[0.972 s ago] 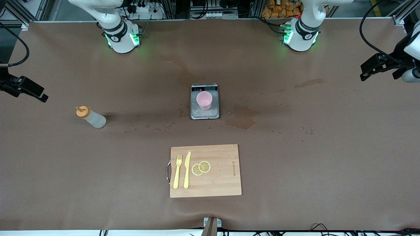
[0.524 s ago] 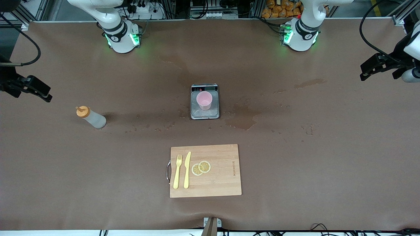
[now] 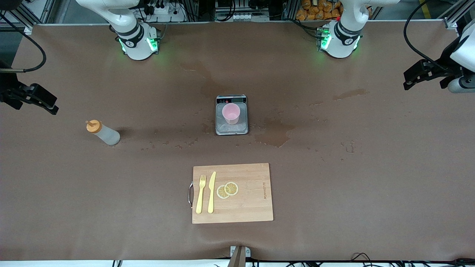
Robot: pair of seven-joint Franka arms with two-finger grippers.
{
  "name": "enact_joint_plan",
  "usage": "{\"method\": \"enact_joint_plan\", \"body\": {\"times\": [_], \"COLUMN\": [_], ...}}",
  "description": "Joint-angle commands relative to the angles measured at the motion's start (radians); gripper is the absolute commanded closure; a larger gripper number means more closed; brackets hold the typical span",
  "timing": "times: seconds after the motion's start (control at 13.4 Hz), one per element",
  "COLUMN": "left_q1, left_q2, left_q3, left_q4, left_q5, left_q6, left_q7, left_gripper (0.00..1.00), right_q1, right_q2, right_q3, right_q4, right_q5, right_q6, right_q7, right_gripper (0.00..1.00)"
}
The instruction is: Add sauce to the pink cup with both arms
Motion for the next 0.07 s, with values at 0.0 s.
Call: {"method": "enact_joint_plan", "body": {"times": [0.0], "left_q1": [-0.002], "left_q2": [0.002], "left_q3": [0.000], "left_q4": [0.011], "left_q5": [-0.001], "left_q6": [-0.020], "left_q7": [0.014], "left_gripper": [0.00], "right_q1": [-0.028], "right_q2": [0.032], "right_q3": [-0.001], "right_q4": [0.055], "right_q5": [0.007], "right_q6": [-0.022], "right_q7": [-0.010], "right_gripper": [0.00]}}
